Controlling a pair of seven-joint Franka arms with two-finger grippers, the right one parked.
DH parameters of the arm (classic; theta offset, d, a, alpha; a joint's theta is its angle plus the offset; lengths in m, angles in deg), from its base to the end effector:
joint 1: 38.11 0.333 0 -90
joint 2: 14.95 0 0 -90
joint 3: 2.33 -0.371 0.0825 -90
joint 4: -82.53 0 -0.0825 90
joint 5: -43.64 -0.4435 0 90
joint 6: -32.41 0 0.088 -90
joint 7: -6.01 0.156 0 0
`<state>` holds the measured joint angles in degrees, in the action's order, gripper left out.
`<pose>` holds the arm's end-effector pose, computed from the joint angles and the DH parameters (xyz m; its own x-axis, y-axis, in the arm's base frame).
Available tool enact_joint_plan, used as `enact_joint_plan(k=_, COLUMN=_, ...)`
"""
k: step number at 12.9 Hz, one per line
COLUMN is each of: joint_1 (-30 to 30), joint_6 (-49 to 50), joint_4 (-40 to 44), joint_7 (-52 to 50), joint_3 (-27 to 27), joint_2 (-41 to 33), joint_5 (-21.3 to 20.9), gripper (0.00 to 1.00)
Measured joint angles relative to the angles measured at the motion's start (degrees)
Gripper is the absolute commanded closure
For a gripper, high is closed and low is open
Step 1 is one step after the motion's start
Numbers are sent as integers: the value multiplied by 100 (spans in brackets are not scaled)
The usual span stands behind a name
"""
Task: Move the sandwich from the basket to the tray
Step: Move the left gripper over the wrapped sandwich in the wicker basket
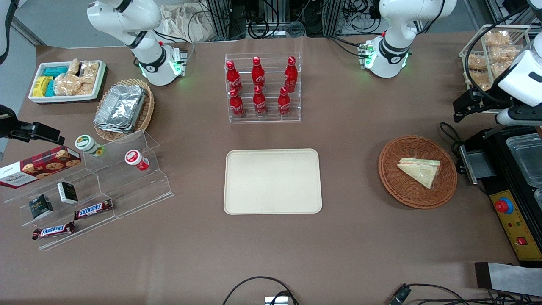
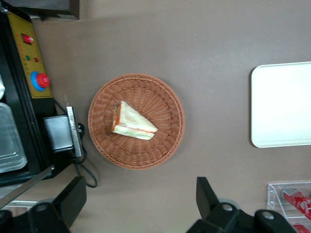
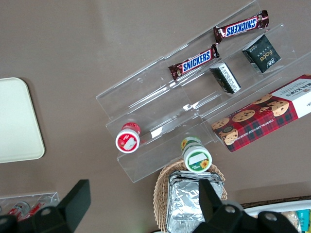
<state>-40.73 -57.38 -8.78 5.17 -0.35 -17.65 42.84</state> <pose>0.5957 -0.0462 0.6466 0.9976 -0.0655 0.0208 -0.0652 -0.9978 -0.0153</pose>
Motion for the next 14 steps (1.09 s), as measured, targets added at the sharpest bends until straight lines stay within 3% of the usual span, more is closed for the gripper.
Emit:
enact_joint_plan(k=9, joint_1=77, joint_6=82, joint_4=-74, joint_7=-3, joint_3=-94, joint_2=461, joint_5=51, gripper=0)
enact_joint_plan(k=14, joint_1=434, joint_6=-593, joint_4=-790, joint_7=-124, joint_3=-117, joint_2=533, joint_5=55, gripper=0)
